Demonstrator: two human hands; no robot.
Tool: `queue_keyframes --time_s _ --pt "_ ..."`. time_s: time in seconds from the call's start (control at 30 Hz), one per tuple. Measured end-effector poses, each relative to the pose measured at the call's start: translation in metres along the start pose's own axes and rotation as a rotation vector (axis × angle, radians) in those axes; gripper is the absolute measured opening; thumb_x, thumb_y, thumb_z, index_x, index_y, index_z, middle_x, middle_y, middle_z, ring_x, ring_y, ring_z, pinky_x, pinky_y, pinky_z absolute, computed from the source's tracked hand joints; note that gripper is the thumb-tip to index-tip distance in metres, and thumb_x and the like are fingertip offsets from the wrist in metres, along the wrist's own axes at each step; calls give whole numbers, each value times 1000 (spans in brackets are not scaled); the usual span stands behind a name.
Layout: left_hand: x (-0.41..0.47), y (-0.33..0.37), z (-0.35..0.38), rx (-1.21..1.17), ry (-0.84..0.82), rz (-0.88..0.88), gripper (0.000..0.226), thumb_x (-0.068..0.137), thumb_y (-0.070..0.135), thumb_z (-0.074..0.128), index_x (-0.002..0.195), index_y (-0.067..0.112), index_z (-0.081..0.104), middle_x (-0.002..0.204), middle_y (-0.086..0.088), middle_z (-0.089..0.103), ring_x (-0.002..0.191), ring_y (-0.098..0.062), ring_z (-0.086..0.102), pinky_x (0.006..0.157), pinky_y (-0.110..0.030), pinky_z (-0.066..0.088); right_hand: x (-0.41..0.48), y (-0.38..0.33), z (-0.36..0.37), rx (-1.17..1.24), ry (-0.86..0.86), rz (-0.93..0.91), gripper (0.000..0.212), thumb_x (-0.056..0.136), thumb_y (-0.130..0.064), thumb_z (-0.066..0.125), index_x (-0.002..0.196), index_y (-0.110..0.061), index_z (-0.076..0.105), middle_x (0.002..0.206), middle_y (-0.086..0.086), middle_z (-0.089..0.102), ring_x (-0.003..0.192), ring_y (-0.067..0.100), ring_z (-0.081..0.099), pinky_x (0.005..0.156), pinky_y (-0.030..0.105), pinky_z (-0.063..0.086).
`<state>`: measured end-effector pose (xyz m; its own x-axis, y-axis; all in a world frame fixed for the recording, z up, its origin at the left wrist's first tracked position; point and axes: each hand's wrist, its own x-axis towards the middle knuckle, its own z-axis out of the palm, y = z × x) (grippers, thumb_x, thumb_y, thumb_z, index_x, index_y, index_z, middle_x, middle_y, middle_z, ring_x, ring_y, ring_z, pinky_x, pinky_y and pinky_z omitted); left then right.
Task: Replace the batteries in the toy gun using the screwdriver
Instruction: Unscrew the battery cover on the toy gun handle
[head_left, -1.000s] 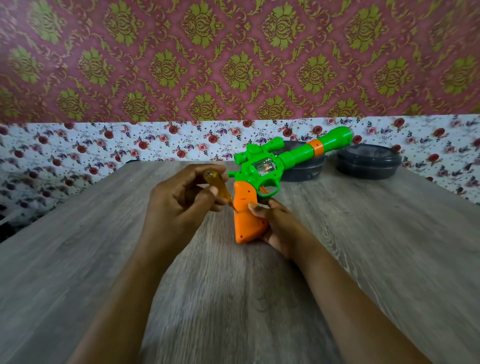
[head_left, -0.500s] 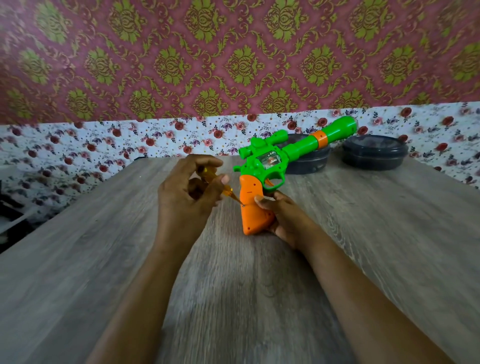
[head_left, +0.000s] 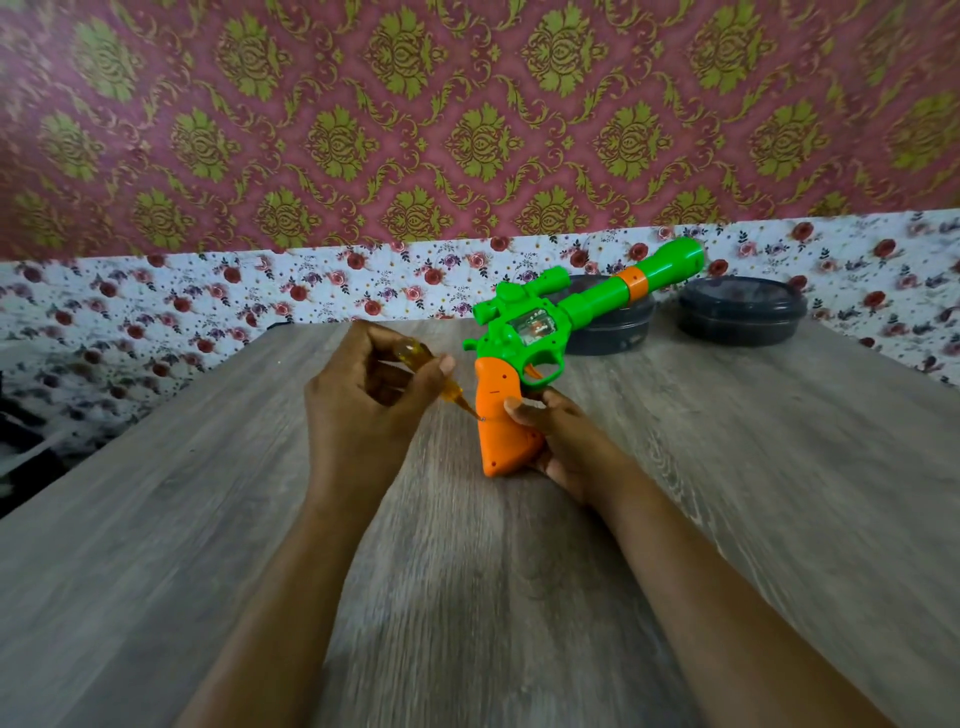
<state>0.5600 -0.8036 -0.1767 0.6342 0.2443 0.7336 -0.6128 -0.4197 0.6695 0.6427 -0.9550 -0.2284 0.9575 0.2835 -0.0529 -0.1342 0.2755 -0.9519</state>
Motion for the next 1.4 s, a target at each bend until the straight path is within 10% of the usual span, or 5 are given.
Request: queue_keyframes --time_s 0.27,0.4,0.77,1.17,1.4 --pt "4 -15 5 -419 149 -803 24 95 11 47 72 17 39 55 0 38 33 -5 34 32 -14 25 -9 -12 12 -379 79 -360 42 91 -12 56 131 -19 43 117 7 60 102 16 57 90 32 45" --pt "1 -16 12 -658 -20 -1111 20 94 13 47 79 6 59 65 -6 61 58 -15 58 49 -25 51 -13 -16 19 -829 171 -711 44 88 -22 54 130 -13 44 114 14 64 102 27 62 88 36 49" --pt "-4 -16 19 -944 -45 -1212 23 89 0 32 84 3 55 79 -15 54 72 -23 53 45 -27 53 -36 -20 53 -1629 214 -1161 52 64 -23 54 115 -16 61 85 0 70 59 19 66 42 23 45" --pt "-2 -30 21 -783 -180 -1204 19 92 -10 44 79 -10 59 69 -17 66 48 -19 67 57 -27 57 -30 -20 39 -1062 245 -849 52 79 -32 47 125 -8 54 106 14 68 95 32 64 79 33 48" --pt "61 -30 18 313 -648 -724 5 78 -2 69 80 -7 68 57 -9 63 45 -10 60 45 -18 49 -14 -13 26 -483 200 -501 25 88 -13 56 112 -12 56 107 4 65 93 11 61 81 20 49"
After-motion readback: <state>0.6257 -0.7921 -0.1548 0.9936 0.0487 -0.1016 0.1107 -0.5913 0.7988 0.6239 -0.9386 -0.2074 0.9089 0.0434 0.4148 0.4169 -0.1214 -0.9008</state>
